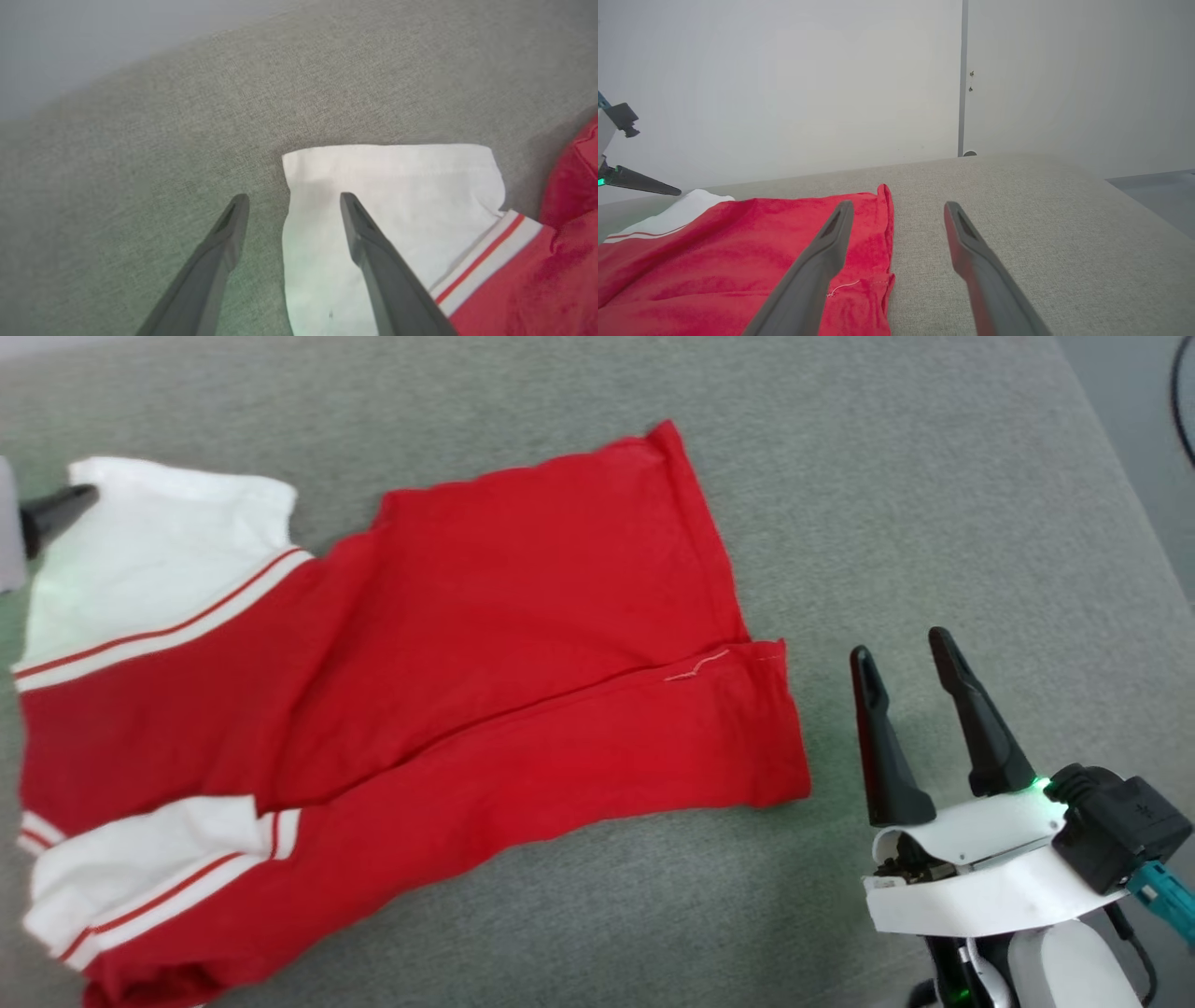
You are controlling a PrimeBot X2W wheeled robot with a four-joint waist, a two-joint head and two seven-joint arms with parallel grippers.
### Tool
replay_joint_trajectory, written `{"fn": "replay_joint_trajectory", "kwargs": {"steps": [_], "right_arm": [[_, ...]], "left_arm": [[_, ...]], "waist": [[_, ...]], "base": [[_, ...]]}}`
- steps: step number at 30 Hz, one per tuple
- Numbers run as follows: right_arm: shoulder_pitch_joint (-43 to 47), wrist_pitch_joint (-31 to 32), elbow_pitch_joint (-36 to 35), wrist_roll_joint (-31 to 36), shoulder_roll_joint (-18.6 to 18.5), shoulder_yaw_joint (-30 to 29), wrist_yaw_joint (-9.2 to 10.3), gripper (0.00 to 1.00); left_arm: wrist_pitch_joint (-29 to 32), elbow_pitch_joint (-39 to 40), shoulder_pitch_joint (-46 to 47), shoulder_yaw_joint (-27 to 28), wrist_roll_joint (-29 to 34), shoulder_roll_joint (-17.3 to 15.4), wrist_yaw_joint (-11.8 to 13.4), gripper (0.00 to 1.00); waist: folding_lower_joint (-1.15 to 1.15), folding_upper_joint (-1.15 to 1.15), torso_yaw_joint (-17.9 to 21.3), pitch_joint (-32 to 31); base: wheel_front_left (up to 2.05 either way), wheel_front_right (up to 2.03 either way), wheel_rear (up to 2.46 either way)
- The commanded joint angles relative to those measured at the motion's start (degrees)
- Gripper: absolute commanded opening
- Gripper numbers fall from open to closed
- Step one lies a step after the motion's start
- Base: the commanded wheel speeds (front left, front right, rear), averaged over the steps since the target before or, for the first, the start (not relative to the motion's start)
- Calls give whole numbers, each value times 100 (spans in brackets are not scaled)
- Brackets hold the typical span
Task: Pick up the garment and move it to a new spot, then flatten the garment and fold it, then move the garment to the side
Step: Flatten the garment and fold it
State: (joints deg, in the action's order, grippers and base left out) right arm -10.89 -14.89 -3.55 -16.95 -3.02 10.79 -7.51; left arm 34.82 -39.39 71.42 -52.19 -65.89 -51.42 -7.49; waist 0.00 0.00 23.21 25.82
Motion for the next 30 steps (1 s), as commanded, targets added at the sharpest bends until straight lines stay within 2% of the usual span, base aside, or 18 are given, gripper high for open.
{"fn": "replay_joint_trajectory", "kwargs": {"steps": [1, 4, 11, 12, 13, 16, 19, 23, 27, 30], "right_arm": [[57, -29, -11, -21, 22, 33, 5, 100], [62, -31, -21, -62, 21, 114, 5, 100], [16, -34, -112, -132, 21, 65, 5, 100], [13, -34, -120, -140, 21, 56, 5, 100], [4, -35, -131, -143, 21, 41, 5, 100], [-182, 42, -74, -86, 22, 178, 5, 100], [-641, 574, -5, 76, 18, 378, 5, 100], [-1631, 1633, 154, 341, -15, 468, 5, 100], [-2750, 2710, 443, 216, -211, 287, 5, 100], [-3481, 3569, 857, -118, -282, 121, 5, 100]], "left_arm": [[107, -34, 74, -20, -70, -44, 5, 100], [607, -14, 174, -169, -242, -131, 5, 100], [1079, 223, 119, -364, -672, -216, 4, 100], [1059, 239, 114, -383, -701, -228, 4, 44], [1062, 275, 101, -409, -752, -219, 4, 2], [977, 377, 126, -473, -759, -237, 3, 0], [867, 457, 290, -490, -759, -280, 4, 0], [702, 584, 520, -524, -797, -194, 5, 0], [531, 708, 748, -570, -865, -39, 4, 0], [426, 798, 874, -654, -918, 35, 5, 0]], "waist": [[0, 0, 162, 126], [0, 0, 229, 184], [0, 0, 293, 385], [0, 0, 292, 403], [0, 0, 286, 416], [0, 0, 247, 462], [0, 0, 176, 588], [0, 0, -25, 767], [0, 0, -323, 973], [0, 0, -525, 1107]], "base": [[0, 0, 0], [0, 0, 0], [0, 0, 0], [0, 0, 0], [0, 0, 0], [0, 0, 0], [0, 0, 0], [0, 0, 0], [0, 0, 0], [0, 0, 0]]}}
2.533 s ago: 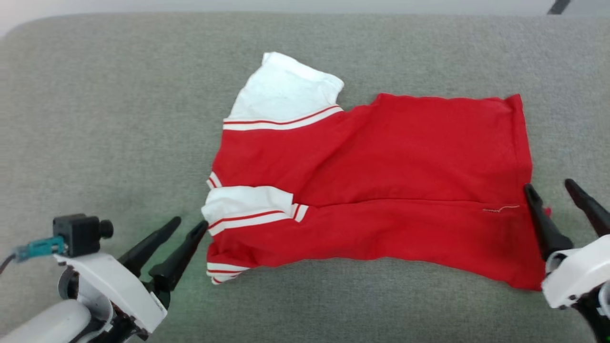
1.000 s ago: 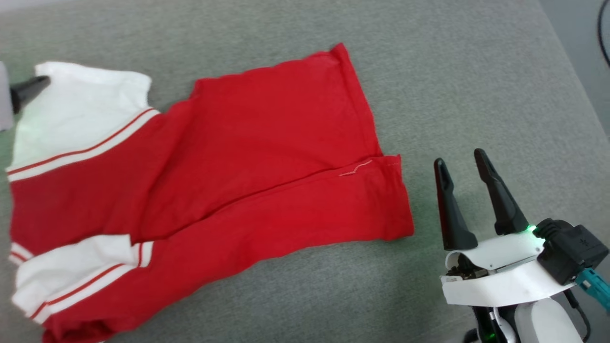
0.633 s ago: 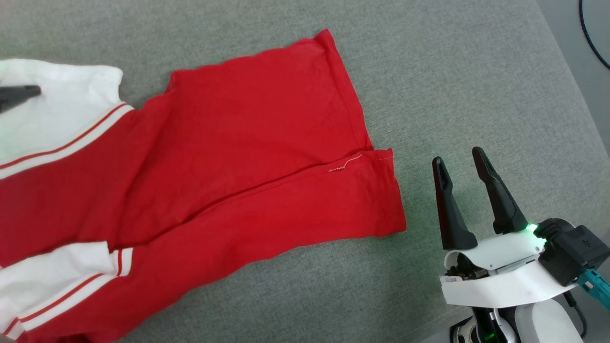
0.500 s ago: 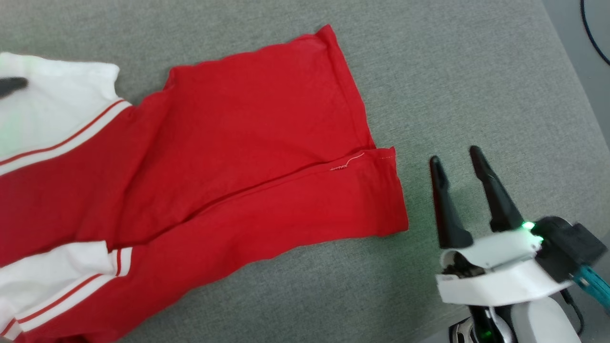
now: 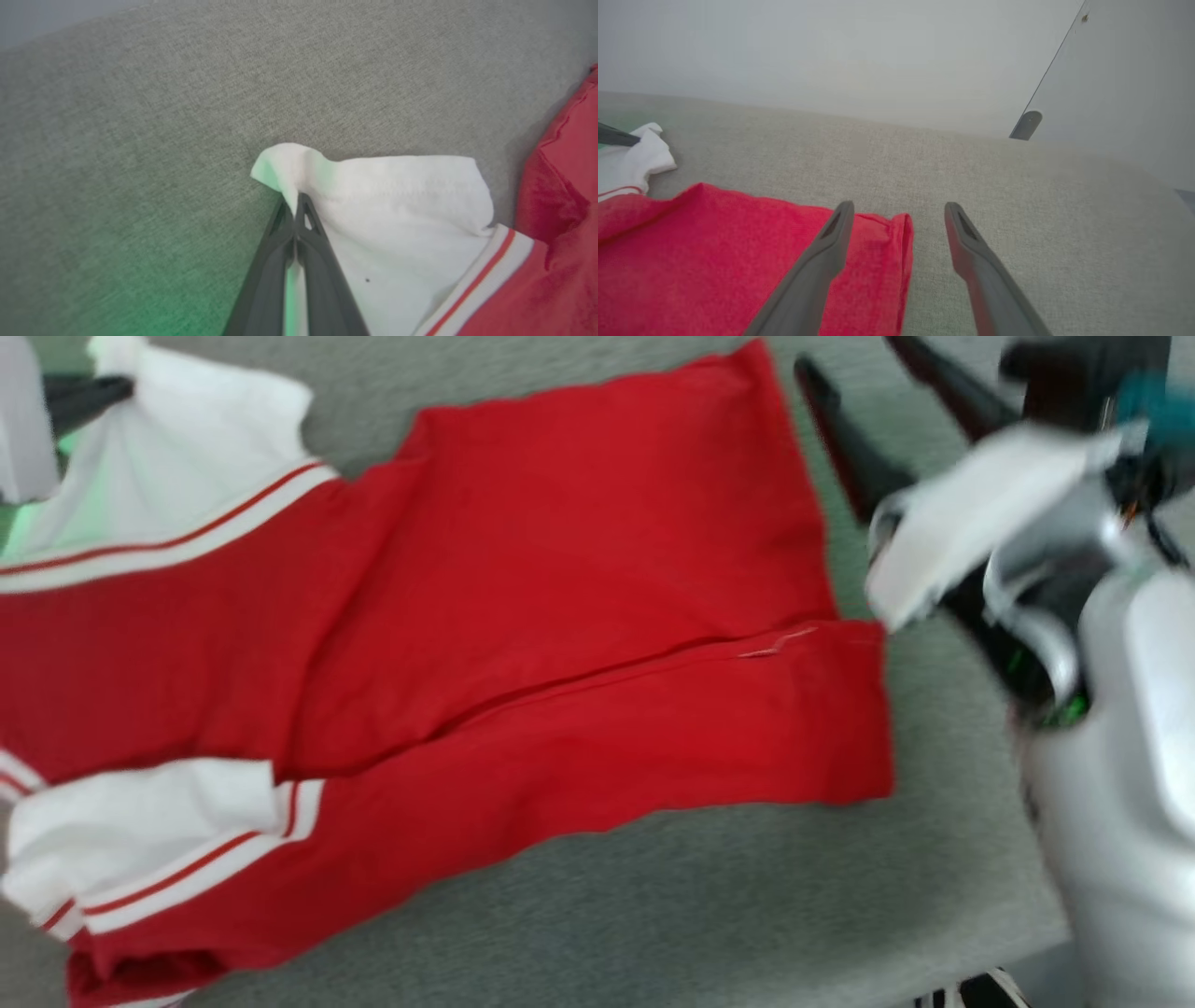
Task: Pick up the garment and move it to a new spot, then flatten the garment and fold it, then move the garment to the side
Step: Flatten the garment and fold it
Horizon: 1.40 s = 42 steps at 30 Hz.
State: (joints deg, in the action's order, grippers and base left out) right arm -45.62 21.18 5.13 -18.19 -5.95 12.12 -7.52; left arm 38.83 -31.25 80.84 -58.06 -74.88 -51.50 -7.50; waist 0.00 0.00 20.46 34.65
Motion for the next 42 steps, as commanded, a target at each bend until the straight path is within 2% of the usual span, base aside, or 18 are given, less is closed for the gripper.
{"fn": "replay_joint_trajectory", "kwargs": {"steps": [1, 8, 12, 17, 18, 19, 20, 22, 23, 24, 28, 33, 40, 42], "right_arm": [[-227, 253, 153, -65, -51, -84, 7, 100], [-1272, 1918, 1359, -407, -179, -361, 6, 100], [-1515, 2609, 1781, -534, -219, -65, 2, 100], [-1481, 3063, 2097, -609, -361, 316, 2, 100], [-1489, 3125, 2127, -657, -367, 364, 1, 92], [-1483, 3153, 2154, -683, -381, 365, 1, 75], [-1482, 3203, 2173, -703, -404, 393, 1, 50], [-1482, 3309, 2177, -769, -442, 447, 0, 33], [-1477, 3326, 2166, -798, -468, 468, 0, 6], [-1472, 3307, 2138, -819, -500, 491, 0, 0], [-1496, 2949, 2052, -777, -608, 371, 3, 0], [-1457, 2330, 2003, -824, -712, 212, 4, 0], [-819, 1796, 1541, -1204, -1174, 376, 4, 0], [-672, 1761, 1427, -1251, -1273, 430, 4, 0]], "left_arm": [[-27, -5, -34, -80, -48, 58, 7, 0], [-231, 77, 140, -335, -176, 106, 17, 0], [-330, 157, 243, -519, -201, 142, 17, 0], [-432, 286, 304, -785, -272, 178, 17, 0], [-451, 300, 322, -829, -284, 189, 17, 0], [-470, 304, 347, -875, -310, 201, 17, 0], [-484, 304, 368, -919, -334, 215, 17, 0], [-538, 316, 397, -991, -377, 255, 15, 0], [-565, 321, 413, -1026, -409, 279, 11, 0], [-604, 329, 423, -1060, -433, 306, 10, 0], [-903, 406, 415, -1129, -533, 400, 9, 0], [-1763, 687, 350, -1157, -562, 412, 8, 0], [-2997, 1551, -7, -1315, -533, 232, 8, 0], [-3141, 1676, -73, -1352, -484, 189, 8, 0]], "waist": [[0, 0, -307, 259], [0, 0, -605, 445], [0, 0, -715, 513], [0, 0, -788, 528], [0, 0, -795, 524], [0, 0, -803, 517], [0, 0, -811, 507], [0, 0, -825, 474], [0, 0, -836, 457], [0, 0, -847, 436], [0, 0, -914, 326], [0, 0, -1081, -11], [0, 0, -1430, -665], [0, 0, -1482, -766]], "base": [[0, 0, 0], [0, 0, 0], [0, 0, 0], [0, 0, 0], [0, 0, 0], [0, 0, 0], [0, 0, 0], [0, 0, 0], [0, 0, 0], [0, 0, 0], [0, 0, 0], [0, 0, 0], [0, 0, 0], [0, 0, 0]]}}
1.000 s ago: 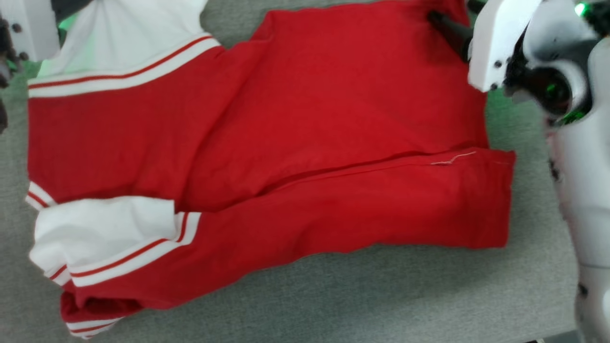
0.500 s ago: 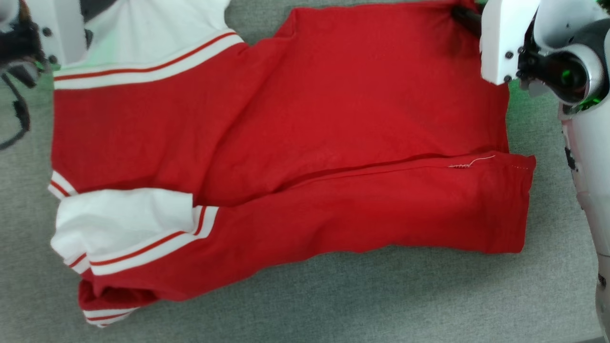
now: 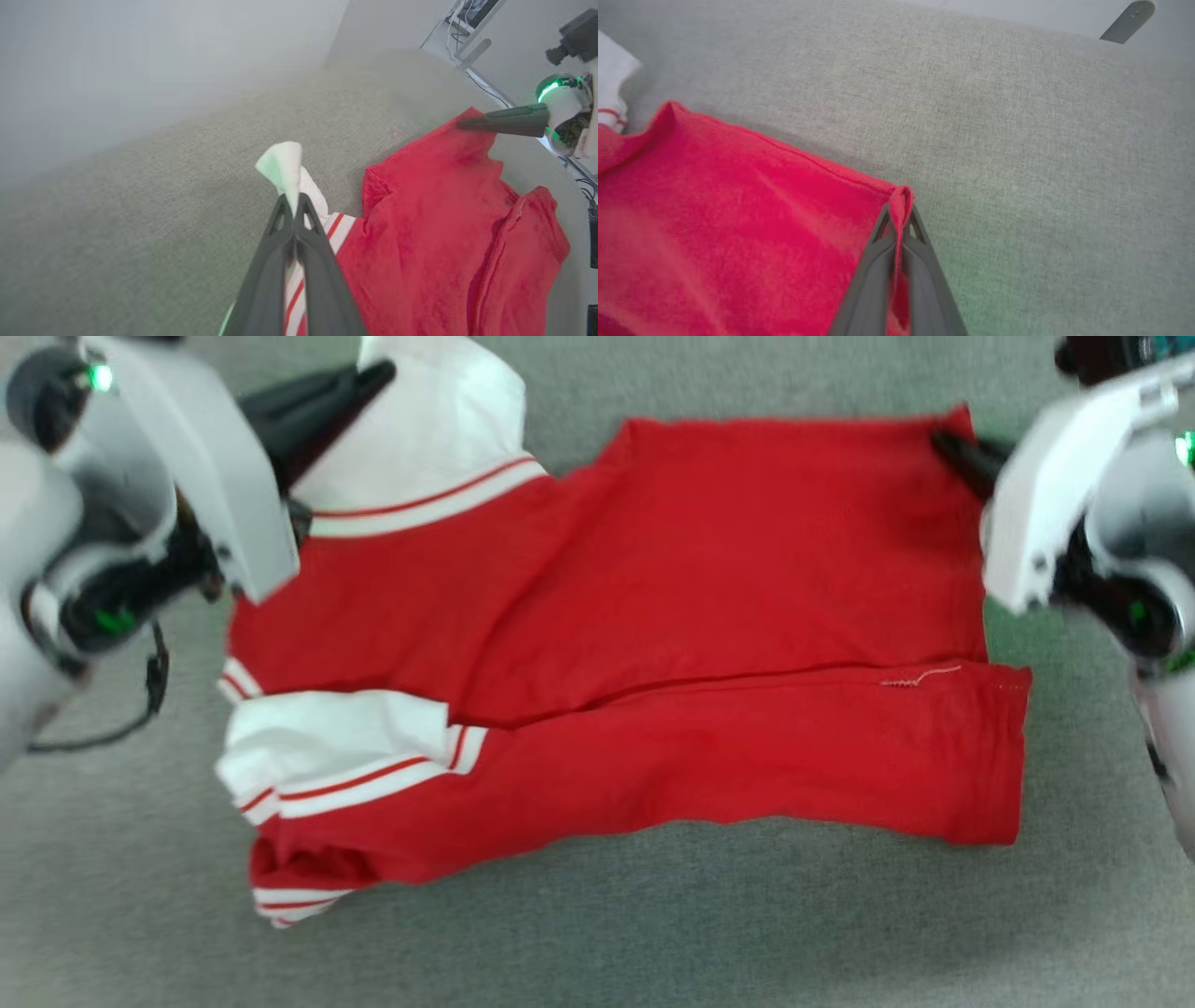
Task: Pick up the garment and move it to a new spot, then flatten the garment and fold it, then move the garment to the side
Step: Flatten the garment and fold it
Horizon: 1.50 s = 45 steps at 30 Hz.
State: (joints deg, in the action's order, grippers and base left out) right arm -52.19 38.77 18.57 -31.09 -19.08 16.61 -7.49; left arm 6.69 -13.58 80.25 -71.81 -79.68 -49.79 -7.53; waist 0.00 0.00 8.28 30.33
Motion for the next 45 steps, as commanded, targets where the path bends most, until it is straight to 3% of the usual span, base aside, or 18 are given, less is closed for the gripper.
{"fn": "replay_joint_trajectory", "kwargs": {"steps": [1, 13, 19, 24, 29, 37, 45], "right_arm": [[127, -17, -40, -31, -54, 12, 1, 0], [1921, 293, -1788, -595, -1060, -23, 0, 0], [2619, 457, -2343, -586, -1284, -391, 1, 0], [3091, 518, -2531, -504, -1244, -760, 1, 0], [3441, 466, -2628, -411, -1133, -1104, 1, 0], [3770, 400, -2686, -182, -919, -1440, 1, 0], [3644, 104, -2225, -4, -709, -1307, 1, 0]], "left_arm": [[-64, 51, -90, -6, 26, -41, 11, 0], [-1263, 1472, -1111, -148, 151, -888, 11, 0], [-1923, 1936, -1841, -154, 285, -1277, 11, 0], [-2165, 1971, -2501, -153, 307, -1422, 11, 0], [-2183, 1896, -3227, 355, 170, -1342, 11, 0], [-2178, 1683, -4378, 1188, 443, -1077, 11, 0], [-2179, 1057, -4765, 1423, 935, -531, 12, 0]], "waist": [[0, 0, -308, -426], [0, 0, -639, -1049], [0, 0, -691, -1046], [0, 0, -745, -981], [0, 0, -837, -854], [0, 0, -931, -698], [0, 0, -944, -544]], "base": [[0, 0, 0], [0, 0, 0], [0, 0, 0], [0, 0, 0], [0, 0, 0], [0, 0, 0], [0, 0, 0]]}}
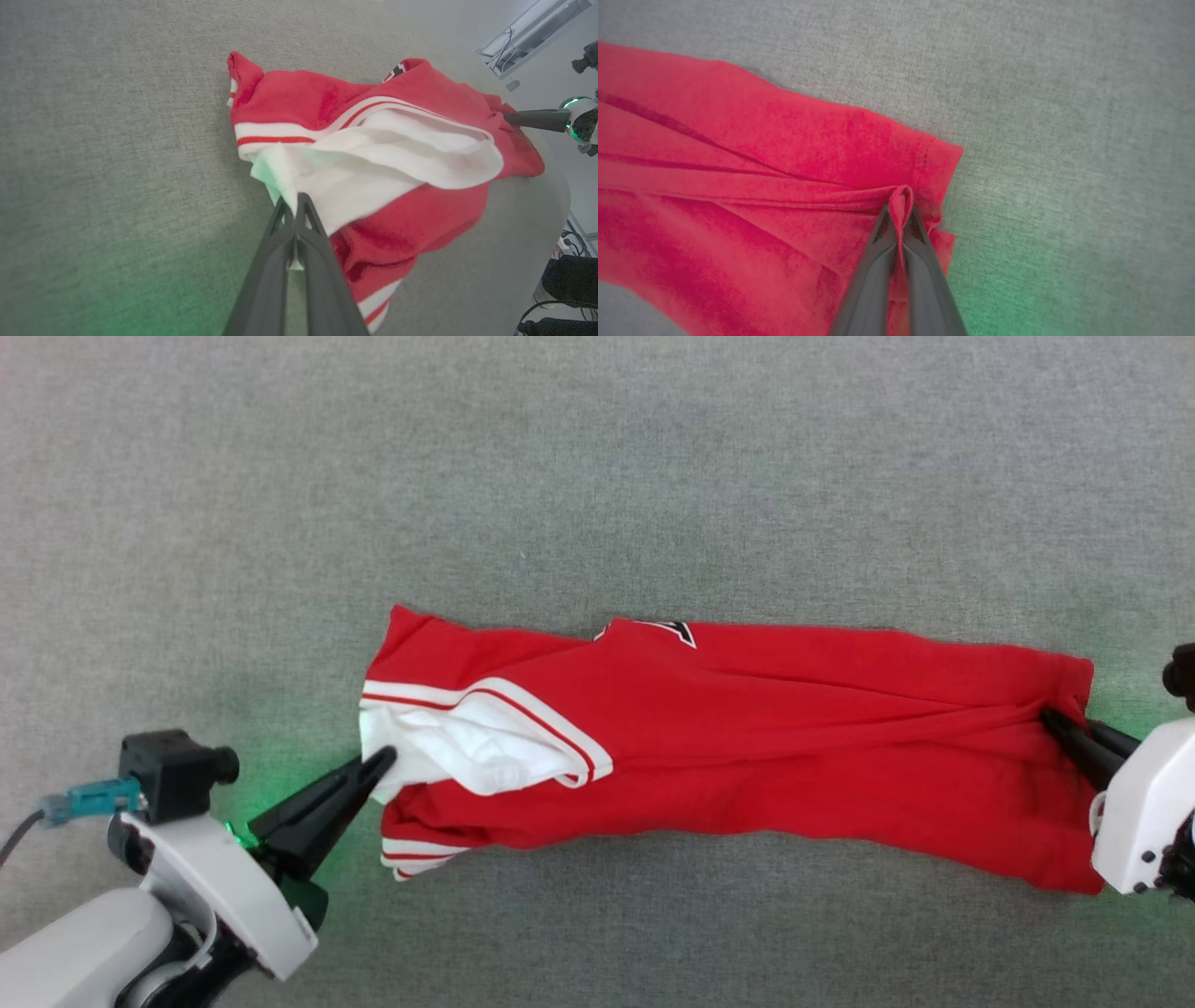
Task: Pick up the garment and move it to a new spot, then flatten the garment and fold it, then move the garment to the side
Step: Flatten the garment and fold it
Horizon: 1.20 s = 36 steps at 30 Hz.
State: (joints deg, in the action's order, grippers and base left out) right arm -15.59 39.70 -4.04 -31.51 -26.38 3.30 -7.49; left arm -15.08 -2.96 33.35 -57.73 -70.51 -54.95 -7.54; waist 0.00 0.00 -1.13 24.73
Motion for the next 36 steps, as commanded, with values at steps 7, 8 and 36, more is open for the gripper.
{"fn": "replay_joint_trajectory", "kwargs": {"steps": [7, 8, 36], "right_arm": [[-152, -256, 598, 104, 114, 264, 5, 0], [-159, -284, 657, 108, 121, 294, 5, 0], [707, -655, 622, -267, 167, -574, 3, 100]], "left_arm": [[0, -370, -145, 184, 153, 317, 13, 0], [1, -416, -134, 177, 174, 343, 13, 0], [0, -1039, -1692, 2705, 1135, 1737, 39, 100]], "waist": [[0, 0, 11, 106], [0, 0, 12, 110], [0, 0, -548, -1209]], "base": [[0, 0, 0], [0, 0, 0], [0, 0, 0]]}}
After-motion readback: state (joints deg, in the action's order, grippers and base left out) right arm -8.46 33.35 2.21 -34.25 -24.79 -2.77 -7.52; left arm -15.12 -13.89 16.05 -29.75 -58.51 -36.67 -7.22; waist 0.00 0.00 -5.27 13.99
